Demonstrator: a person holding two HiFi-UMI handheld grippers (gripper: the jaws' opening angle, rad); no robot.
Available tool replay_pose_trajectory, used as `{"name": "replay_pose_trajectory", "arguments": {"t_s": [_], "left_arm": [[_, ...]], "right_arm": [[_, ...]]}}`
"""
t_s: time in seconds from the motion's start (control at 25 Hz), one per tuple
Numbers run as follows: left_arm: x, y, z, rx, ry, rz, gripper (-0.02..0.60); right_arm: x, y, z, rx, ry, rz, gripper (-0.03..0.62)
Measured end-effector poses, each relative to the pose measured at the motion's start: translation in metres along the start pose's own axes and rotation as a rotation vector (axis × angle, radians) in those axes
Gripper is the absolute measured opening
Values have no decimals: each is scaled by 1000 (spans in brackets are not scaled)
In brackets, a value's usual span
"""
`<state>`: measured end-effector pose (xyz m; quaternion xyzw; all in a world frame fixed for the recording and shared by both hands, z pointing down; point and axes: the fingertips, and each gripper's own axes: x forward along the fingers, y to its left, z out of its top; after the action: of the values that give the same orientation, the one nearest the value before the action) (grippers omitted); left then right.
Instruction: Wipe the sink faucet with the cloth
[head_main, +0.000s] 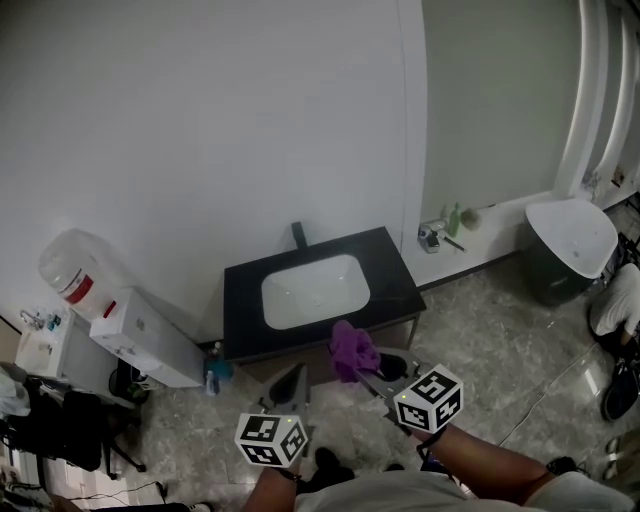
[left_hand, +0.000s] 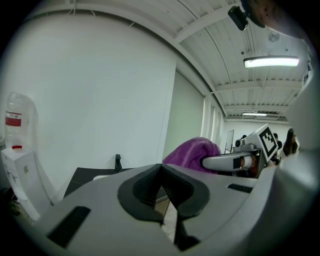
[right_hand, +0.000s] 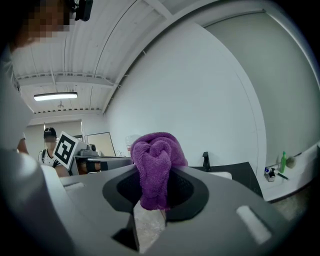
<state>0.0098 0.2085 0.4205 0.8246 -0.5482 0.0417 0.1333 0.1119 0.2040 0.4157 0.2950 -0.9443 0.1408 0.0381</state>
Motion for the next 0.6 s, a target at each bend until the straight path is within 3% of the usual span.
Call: {"name": "replay_pose_trajectory", "arguments": {"t_s": [0.2,0.36,0.6], "left_arm": [[40,35,0,-8,8,-6,6],[102,87,5,-17,5,-47,6],[207,179,49,-30,20,-159,6]], "right_arm": [[47,-30,-1,29,20,13,100],[111,-62,-1,25,43,11,100],[228,-134,45,50,11,-57,100]]}}
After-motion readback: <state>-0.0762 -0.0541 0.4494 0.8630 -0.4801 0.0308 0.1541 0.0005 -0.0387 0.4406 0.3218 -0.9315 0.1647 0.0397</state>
